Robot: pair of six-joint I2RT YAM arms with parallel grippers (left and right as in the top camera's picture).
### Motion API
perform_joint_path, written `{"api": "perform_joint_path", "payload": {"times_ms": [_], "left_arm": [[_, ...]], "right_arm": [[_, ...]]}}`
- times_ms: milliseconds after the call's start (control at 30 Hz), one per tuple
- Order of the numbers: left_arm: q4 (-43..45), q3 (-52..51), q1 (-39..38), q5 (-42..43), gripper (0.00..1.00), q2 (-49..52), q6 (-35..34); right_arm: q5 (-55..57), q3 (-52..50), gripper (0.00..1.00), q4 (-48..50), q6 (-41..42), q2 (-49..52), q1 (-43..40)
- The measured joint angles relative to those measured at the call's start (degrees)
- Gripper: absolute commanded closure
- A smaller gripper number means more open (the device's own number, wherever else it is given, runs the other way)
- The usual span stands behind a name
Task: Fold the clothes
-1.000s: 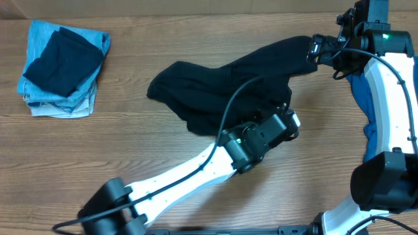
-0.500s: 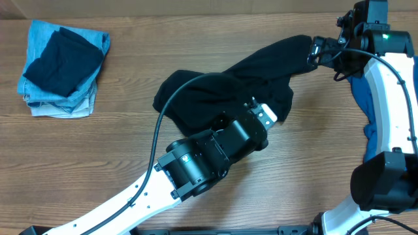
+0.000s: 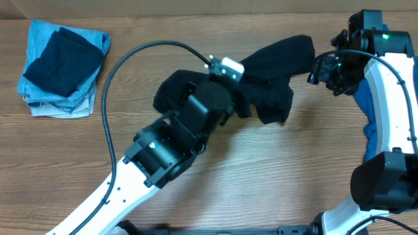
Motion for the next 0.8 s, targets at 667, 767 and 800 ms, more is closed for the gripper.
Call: {"api": "perform_joint_path", "payload": {"times_ms": [667, 767, 800], "left_arm": [[23.6, 0.1, 7.7, 3.7, 0.96, 1.6, 6.4], [24.7, 0.1, 7.8, 3.7, 0.96, 2.4, 7.3], [25.1, 0.1, 7.8, 3.7, 0.96, 2.8, 7.5]], "right_arm": [[3.2, -20.1, 0.21, 15.2, 0.4, 0.0, 10.7], [3.7, -22.6, 0.2, 18.8, 0.4, 0.0, 13.4], [3.8, -23.2, 0.21, 20.5, 0.5, 0.0, 14.9]]}}
